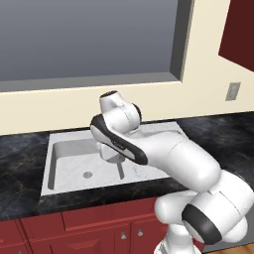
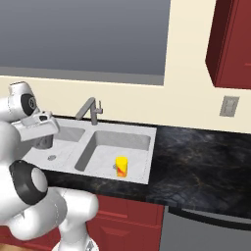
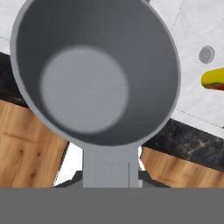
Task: Move any existing items from the left basin to the right basin for drying. Then move the measuring cup from the counter to the left basin of the sink for washing.
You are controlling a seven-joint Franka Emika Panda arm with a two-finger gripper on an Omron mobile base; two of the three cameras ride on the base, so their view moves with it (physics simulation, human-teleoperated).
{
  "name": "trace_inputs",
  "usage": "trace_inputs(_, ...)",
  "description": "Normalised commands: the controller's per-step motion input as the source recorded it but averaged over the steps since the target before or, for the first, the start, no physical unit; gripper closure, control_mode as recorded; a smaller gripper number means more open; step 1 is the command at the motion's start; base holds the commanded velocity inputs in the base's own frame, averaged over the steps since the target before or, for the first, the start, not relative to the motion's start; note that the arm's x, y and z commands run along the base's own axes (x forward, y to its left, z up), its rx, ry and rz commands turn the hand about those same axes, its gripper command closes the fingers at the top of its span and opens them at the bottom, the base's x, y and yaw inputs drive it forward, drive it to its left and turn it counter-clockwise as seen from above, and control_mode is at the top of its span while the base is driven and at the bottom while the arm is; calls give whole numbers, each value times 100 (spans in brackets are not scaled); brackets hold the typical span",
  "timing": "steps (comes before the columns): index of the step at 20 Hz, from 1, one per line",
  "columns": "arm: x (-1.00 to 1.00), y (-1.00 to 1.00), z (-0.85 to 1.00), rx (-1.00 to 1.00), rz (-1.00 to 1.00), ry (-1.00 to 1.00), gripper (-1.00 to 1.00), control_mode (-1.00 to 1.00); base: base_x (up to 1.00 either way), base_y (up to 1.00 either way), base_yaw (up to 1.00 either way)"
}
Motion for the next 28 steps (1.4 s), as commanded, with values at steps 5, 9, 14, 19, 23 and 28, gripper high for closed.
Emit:
trace_inputs(5, 26, 42, -13, -1, 0, 2, 100, -100, 0, 0, 0)
trace_inputs(9, 25, 37, -26, -6, 0, 1, 100, -100, 0, 0, 0)
trace_inputs(14, 25, 25, -36, -9, 0, 0, 100, -100, 0, 0, 0)
trace_inputs(19, 27, 20, -29, -5, 0, 0, 100, -100, 0, 0, 0)
trace_inputs(23, 34, 18, -19, 0, 0, 3, 100, -100, 0, 0, 0)
trace_inputs(28, 37, 18, -19, 0, 0, 5, 100, -100, 0, 0, 0)
